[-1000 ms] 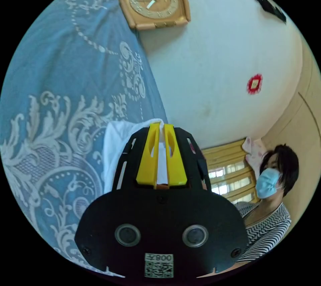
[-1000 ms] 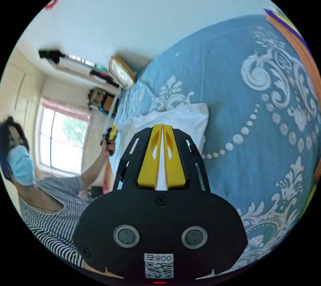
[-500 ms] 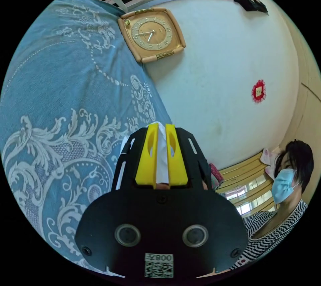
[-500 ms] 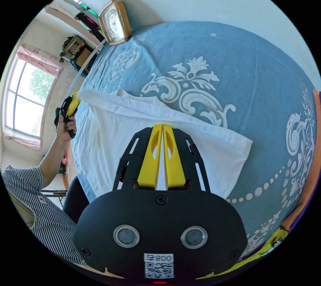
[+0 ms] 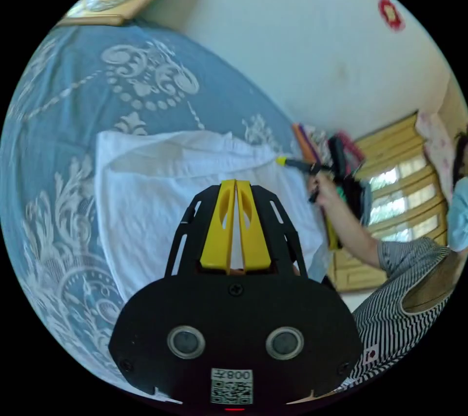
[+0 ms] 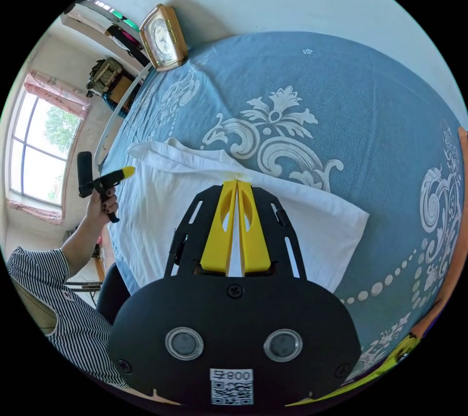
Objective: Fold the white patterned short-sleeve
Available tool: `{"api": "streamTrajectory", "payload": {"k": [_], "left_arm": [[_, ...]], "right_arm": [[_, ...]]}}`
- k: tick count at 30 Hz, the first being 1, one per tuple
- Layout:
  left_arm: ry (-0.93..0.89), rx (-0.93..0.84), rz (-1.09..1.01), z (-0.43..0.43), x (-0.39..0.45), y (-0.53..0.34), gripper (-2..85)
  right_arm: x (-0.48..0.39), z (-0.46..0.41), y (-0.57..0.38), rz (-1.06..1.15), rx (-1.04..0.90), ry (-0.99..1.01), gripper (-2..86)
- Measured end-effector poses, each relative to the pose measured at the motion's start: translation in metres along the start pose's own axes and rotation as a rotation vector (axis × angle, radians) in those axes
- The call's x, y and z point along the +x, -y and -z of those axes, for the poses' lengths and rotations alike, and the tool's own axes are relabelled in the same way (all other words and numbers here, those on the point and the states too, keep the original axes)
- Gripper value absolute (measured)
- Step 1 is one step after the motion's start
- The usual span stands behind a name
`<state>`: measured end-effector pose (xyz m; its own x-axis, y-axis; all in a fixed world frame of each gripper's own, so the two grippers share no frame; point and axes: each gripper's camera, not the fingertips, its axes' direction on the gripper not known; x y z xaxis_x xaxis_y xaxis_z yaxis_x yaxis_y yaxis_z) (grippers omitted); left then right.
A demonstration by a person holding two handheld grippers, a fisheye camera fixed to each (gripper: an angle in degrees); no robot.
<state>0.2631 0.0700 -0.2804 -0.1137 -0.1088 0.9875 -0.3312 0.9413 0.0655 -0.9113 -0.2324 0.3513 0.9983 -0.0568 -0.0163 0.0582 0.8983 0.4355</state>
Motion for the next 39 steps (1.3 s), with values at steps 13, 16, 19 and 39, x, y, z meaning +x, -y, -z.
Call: {"api": "streamTrajectory", "payload": {"k": [13, 16, 19, 39], "left_arm": [[0.33, -0.087, -0.129, 0.004, 0.053, 0.058, 0.1], [0.405, -0.049, -0.123, 0.013, 0.058, 0.058, 0.1], [0.411, 0.015, -0.121, 0.027, 0.063, 0.046, 0.1], [0.359, -0.004, -0.094, 0.021, 0.033, -0.049, 0.1]], "right_arm": [[0.007, 0.041, 0.028, -0.003, -0.008, 0.027, 0.0], [0.007, 0.053, 0.034, 0.011, -0.017, 0.015, 0.0], [0.002, 0.07, 0.04, 0.041, -0.026, 0.004, 0.0], [0.036, 0.149, 0.038, -0.01, -0.007, -0.129, 0.0]]}}
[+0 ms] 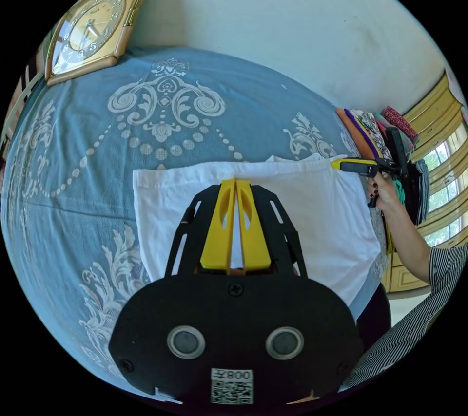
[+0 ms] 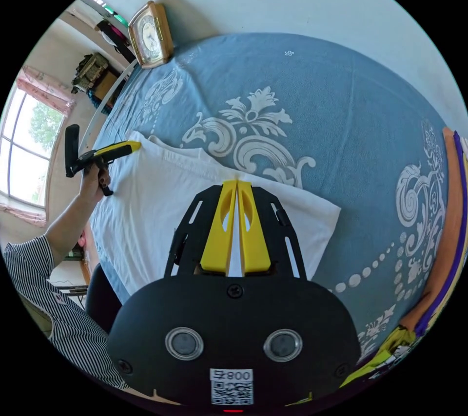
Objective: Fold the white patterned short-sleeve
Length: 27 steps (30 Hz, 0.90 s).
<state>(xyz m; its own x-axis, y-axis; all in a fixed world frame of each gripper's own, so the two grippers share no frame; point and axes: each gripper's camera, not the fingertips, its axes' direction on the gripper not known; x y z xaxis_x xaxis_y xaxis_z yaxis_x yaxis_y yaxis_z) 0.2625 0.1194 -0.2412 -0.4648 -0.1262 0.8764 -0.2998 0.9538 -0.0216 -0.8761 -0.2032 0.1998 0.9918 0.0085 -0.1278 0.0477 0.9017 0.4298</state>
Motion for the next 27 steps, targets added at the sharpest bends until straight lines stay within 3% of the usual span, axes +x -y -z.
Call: {"api": "streamTrajectory", "payload": {"k": [7, 10, 17, 23, 27], "left_arm": [[0.039, 0.106, 0.014, 0.042, -0.007, -0.069, 0.2], [0.058, -0.067, 0.038, 0.015, -0.025, -0.095, 0.2], [0.002, 0.048, 0.142, 0.066, -0.057, -0.173, 1.1], [-0.134, 0.042, 0.338, 0.09, -0.098, -0.296, 6.6], [-0.164, 0.0, 0.457, 0.088, -0.12, -0.356, 8.8]], "right_arm": [[-0.007, 0.072, -0.045, 0.036, 0.103, -0.078, 0.0], [0.021, 0.055, -0.055, -0.025, -0.009, -0.063, 0.0], [0.05, 0.132, -0.097, -0.089, 0.098, 0.044, 0.1], [0.066, 0.184, -0.216, -0.131, 0.067, 0.157, 0.4], [0.101, 0.203, -0.315, -0.282, 0.033, 0.284, 1.6]]}}
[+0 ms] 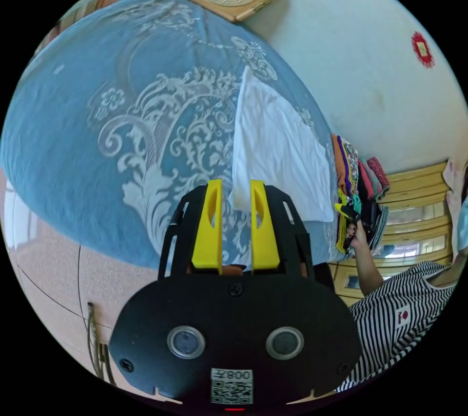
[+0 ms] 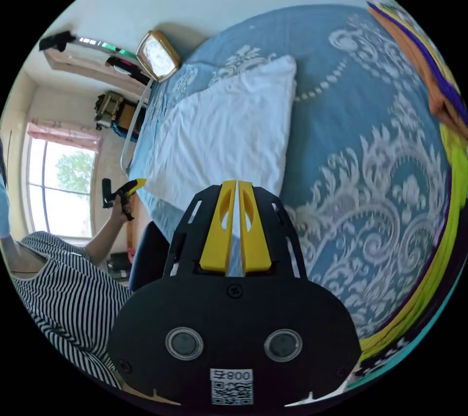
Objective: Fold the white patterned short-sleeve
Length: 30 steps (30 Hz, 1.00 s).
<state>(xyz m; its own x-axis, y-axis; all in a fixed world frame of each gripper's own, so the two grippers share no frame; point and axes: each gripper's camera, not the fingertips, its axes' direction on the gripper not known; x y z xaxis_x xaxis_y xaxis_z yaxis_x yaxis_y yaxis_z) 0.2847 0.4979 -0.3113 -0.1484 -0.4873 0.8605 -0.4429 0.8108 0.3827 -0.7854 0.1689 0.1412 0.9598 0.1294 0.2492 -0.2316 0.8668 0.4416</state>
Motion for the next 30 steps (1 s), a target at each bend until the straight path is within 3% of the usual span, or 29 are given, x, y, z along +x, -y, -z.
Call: {"api": "streamTrajectory", "payload": {"k": [7, 18, 30], "left_arm": [[-0.066, -0.046, 0.072, -0.007, -0.047, -0.036, 9.2], [-0.116, -0.131, 0.076, -0.013, -0.079, -0.059, 5.0], [-0.205, -0.104, 0.056, 0.035, -0.08, -0.094, 1.7]], "right_arm": [[0.057, 0.058, -0.081, -0.154, 0.093, 0.144, 5.0], [0.083, 0.07, -0.084, -0.215, 0.052, 0.083, 5.8], [0.07, 0.136, -0.103, -0.169, 0.039, 0.208, 1.1]]}}
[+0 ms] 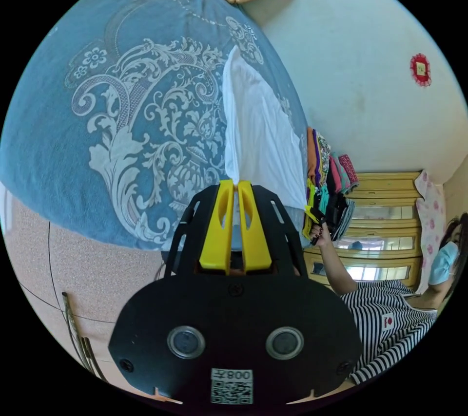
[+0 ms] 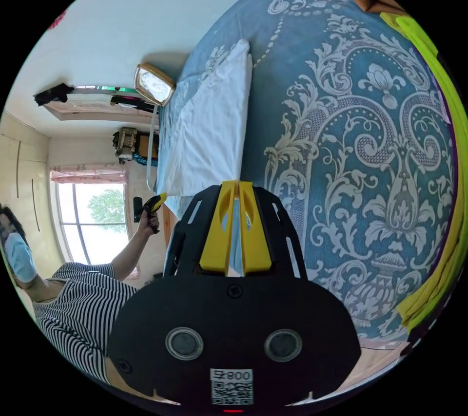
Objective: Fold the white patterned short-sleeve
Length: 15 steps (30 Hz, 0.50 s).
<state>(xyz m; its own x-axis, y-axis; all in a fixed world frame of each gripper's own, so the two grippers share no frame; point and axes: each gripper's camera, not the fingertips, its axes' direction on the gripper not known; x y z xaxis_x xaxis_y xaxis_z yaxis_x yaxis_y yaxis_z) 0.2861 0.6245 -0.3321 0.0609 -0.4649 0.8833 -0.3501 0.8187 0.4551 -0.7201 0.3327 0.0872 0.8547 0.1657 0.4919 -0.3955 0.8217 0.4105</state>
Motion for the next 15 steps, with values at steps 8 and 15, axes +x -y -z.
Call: {"api": "streamTrajectory", "payload": {"k": [8, 15], "left_arm": [[-0.015, 0.002, -0.033, 0.056, 0.028, -0.053, 1.3], [-0.002, -0.021, -0.028, 0.097, 0.048, -0.106, 1.3]], "right_arm": [[-0.042, 0.044, -0.052, 0.053, -0.068, 0.005, 0.7], [-0.049, 0.053, -0.143, 0.044, -0.117, 0.038, 0.7]]}}
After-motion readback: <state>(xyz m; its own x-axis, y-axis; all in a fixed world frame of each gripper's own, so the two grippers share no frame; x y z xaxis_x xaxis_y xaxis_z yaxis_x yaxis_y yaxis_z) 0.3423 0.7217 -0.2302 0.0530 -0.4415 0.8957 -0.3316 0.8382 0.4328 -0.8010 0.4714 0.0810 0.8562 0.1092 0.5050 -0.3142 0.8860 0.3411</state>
